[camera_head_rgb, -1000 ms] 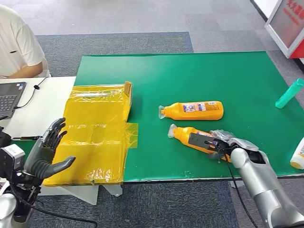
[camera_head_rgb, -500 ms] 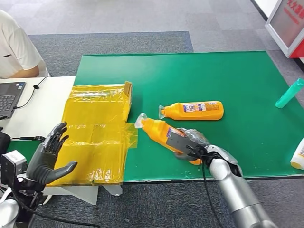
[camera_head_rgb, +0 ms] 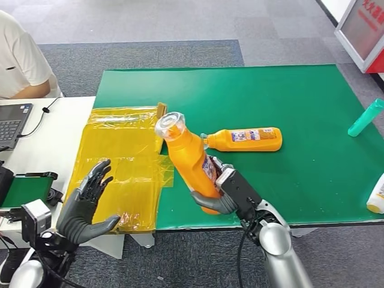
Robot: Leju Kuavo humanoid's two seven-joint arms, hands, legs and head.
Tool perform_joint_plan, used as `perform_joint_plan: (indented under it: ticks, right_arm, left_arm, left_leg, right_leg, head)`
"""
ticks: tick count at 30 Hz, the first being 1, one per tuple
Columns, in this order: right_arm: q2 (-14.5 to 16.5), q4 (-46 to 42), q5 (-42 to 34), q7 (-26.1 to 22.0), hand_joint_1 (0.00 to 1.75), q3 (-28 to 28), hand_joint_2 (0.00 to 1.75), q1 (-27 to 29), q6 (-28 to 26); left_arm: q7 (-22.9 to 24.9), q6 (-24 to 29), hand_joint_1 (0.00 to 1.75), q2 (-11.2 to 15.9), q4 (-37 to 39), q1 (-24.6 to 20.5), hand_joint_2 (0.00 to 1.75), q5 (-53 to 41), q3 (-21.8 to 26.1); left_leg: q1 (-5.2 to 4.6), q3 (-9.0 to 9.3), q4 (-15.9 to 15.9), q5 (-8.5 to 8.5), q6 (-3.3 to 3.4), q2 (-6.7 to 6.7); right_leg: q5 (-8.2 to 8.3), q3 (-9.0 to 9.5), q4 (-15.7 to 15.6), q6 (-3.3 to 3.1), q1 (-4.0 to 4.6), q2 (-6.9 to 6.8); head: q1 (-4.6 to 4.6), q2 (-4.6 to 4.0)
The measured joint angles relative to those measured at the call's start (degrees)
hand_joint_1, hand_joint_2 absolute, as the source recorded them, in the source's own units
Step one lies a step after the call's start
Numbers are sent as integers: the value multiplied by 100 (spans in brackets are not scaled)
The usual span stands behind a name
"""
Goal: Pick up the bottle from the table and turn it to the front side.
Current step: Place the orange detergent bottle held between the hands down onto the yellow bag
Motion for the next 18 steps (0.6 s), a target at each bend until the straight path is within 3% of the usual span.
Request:
perform_joint_plan:
  ticks: [8,18]
  right_arm:
    - [250,-310,48,-462,175,62,175,355,-679]
    - [308,-204,-16,-717,175,323,175,505,-946]
  left_arm:
    - [431,134,0,-358,-65,-189,175,358,-719]
    - [410,197,0,-463,86,-440,175,1039,-1454]
  left_leg:
    - [0,0,0,0,0,0]
    - [0,0,0,0,0,0]
  right_leg:
    - [2,1,0,1,-1,0]
    - [2,0,0,1,-1,0]
  head:
    - [0,-1]
    - [1,-1]
